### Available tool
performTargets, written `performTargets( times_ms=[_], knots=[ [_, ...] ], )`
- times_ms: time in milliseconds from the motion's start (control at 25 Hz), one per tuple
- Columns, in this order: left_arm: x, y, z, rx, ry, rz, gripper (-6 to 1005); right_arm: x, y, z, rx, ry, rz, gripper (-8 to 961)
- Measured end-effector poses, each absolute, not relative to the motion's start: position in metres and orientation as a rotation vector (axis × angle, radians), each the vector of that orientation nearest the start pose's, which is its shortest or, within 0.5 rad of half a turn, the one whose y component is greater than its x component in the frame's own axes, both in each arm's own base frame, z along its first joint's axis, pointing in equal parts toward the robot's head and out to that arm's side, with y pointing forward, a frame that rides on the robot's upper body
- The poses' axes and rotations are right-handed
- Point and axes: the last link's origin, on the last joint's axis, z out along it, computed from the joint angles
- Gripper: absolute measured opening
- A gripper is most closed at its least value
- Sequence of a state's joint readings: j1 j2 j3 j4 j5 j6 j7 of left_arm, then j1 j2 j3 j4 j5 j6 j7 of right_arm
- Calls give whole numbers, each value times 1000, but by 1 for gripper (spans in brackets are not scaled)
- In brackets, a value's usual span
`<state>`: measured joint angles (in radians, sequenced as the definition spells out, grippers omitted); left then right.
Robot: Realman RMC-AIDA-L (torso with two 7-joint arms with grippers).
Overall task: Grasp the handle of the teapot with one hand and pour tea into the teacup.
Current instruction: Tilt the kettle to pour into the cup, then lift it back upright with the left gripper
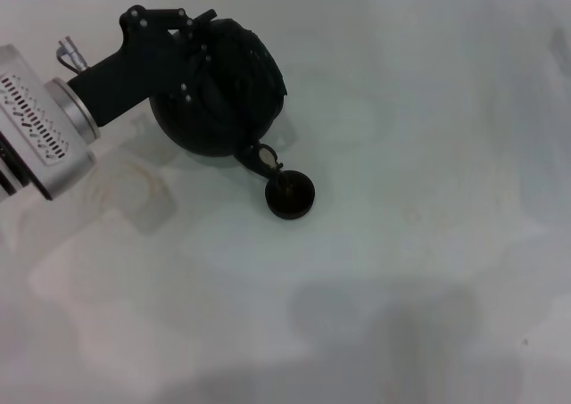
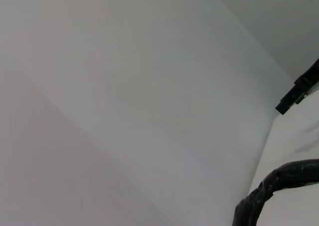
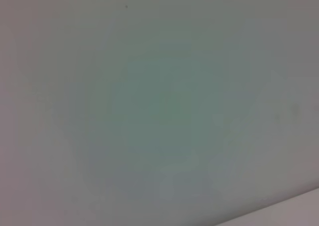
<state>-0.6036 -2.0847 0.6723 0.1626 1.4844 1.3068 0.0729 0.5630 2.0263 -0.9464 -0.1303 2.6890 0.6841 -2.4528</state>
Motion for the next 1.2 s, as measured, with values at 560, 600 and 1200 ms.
performTargets(
  times_ms=[560,600,1200],
  knots=[
    [-259,350,-44,-2142,490,-480,103,379,383,27,-1403,1086,635,856],
    [-259,350,-44,-2141,492,-480,103,379,383,27,-1403,1086,635,856],
    [-261,345,-43,-2105,409,-529,102,380,383,29,-1402,1086,631,856]
  ],
)
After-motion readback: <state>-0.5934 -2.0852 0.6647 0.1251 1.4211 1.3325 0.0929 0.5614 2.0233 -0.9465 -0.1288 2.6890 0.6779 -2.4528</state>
